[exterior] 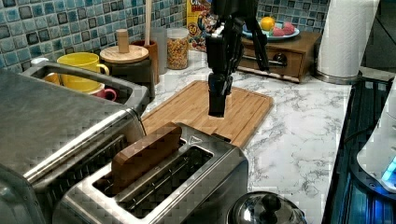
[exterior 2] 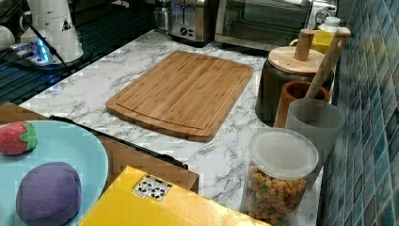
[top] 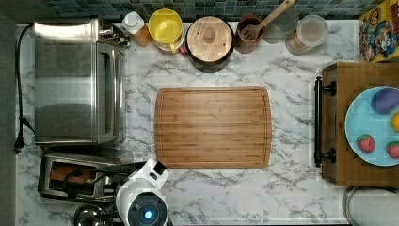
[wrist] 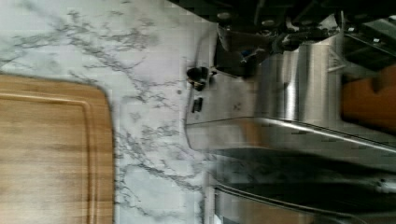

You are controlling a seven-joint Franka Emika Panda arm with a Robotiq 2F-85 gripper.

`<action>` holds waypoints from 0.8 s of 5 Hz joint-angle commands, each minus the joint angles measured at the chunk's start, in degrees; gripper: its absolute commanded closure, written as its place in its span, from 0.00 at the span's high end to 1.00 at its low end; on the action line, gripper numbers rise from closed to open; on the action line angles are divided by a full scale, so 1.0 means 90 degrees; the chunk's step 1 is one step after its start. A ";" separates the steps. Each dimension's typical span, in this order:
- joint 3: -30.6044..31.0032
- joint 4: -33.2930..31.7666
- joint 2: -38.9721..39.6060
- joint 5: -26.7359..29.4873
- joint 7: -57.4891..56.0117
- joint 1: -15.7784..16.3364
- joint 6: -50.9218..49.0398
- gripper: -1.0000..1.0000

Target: Turn on the toaster.

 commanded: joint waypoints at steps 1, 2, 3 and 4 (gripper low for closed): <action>0.0338 0.0839 0.0760 -0.0166 0.0541 -0.0045 -0.0264 0.00; 0.0626 0.0927 0.1348 -0.0592 0.1115 -0.0284 0.0077 0.00; 0.0800 0.0952 0.1791 -0.0860 0.1577 -0.0525 0.0325 0.00; 0.0802 0.1022 0.2288 -0.0975 0.1931 -0.0609 0.0325 0.00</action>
